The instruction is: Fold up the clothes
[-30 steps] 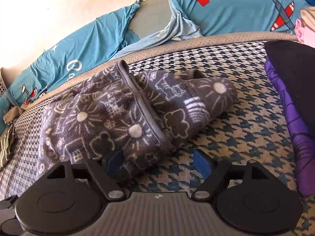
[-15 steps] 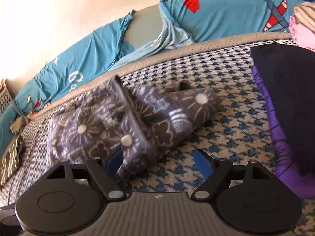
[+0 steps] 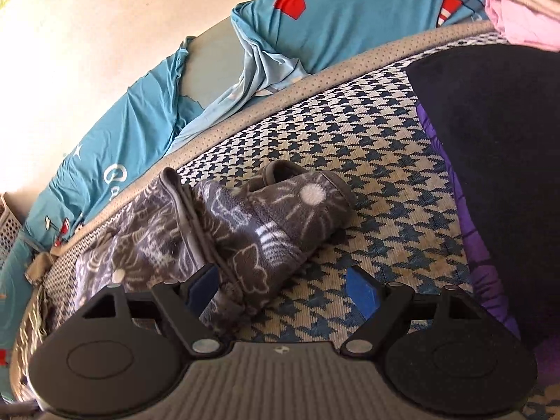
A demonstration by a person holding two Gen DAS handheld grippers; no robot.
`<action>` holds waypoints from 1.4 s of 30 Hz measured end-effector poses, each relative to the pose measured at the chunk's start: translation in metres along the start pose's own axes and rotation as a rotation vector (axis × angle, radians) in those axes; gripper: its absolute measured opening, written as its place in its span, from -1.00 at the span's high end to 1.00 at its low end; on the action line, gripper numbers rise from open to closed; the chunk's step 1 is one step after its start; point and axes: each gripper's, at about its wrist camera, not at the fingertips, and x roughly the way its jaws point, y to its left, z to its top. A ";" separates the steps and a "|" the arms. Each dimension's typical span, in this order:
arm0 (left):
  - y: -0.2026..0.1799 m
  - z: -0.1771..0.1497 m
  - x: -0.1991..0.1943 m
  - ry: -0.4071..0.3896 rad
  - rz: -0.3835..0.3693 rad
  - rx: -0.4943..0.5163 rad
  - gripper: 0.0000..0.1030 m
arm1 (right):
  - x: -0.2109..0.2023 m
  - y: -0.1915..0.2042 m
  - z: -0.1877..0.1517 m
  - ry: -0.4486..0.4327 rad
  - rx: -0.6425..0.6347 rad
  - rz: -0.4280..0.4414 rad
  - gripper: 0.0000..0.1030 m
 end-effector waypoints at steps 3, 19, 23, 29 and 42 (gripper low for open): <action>-0.001 0.003 -0.006 -0.010 -0.049 0.002 -1.00 | 0.005 -0.002 0.003 0.008 0.034 0.032 -0.54; 0.027 0.044 0.019 0.000 -0.015 -0.130 -1.00 | 0.020 0.003 0.003 0.008 0.054 0.057 -0.55; 0.029 0.050 0.026 0.008 -0.014 -0.136 -1.00 | 0.024 0.007 0.003 0.006 0.041 0.068 -0.55; 0.030 0.057 0.034 0.016 -0.022 -0.132 -1.00 | 0.028 0.011 0.006 0.001 0.027 0.075 -0.56; 0.036 0.068 0.049 0.021 -0.077 -0.157 -1.00 | 0.036 0.011 0.010 -0.006 0.007 0.125 -0.82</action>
